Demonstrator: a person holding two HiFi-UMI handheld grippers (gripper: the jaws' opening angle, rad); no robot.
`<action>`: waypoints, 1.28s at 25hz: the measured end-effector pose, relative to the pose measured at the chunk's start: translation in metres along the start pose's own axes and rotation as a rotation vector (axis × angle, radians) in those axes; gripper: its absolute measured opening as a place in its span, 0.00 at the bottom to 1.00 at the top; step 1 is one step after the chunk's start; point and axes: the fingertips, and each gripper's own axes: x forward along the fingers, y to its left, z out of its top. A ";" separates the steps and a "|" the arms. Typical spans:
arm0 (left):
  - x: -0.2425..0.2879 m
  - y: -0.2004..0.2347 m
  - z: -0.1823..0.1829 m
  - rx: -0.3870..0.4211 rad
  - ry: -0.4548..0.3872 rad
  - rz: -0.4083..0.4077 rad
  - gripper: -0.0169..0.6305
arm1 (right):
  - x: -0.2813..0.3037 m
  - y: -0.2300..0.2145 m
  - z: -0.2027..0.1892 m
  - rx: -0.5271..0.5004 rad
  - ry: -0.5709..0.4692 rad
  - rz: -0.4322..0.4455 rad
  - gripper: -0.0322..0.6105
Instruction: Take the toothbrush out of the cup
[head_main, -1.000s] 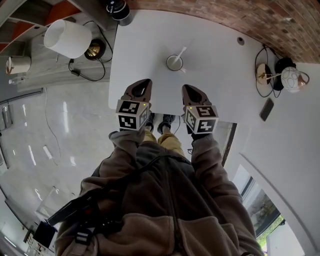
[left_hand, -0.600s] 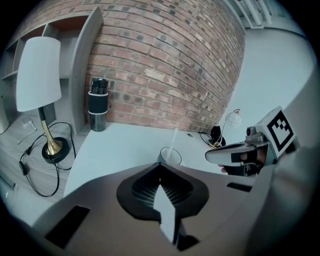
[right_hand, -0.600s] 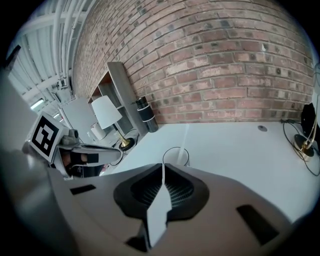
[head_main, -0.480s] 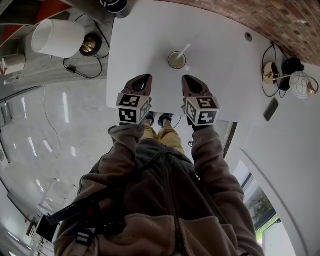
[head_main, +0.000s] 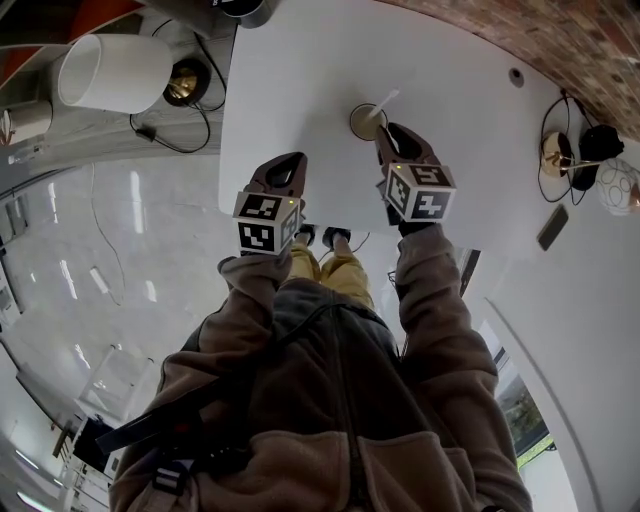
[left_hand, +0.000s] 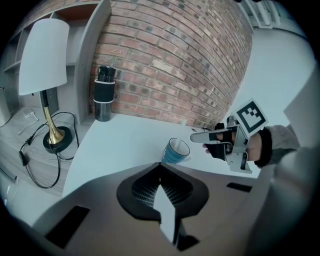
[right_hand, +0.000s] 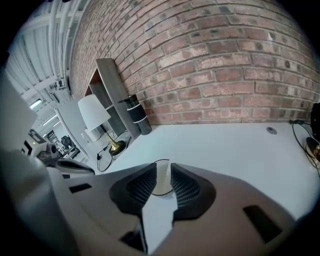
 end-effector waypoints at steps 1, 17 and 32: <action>0.000 0.002 -0.002 -0.004 0.004 0.002 0.03 | 0.004 -0.003 0.002 0.007 -0.001 -0.003 0.17; -0.004 0.016 -0.016 -0.033 0.020 0.027 0.03 | 0.043 -0.025 0.022 0.109 -0.009 -0.010 0.17; -0.008 0.007 -0.009 -0.017 -0.002 0.016 0.03 | 0.015 -0.014 0.041 0.119 -0.108 0.022 0.09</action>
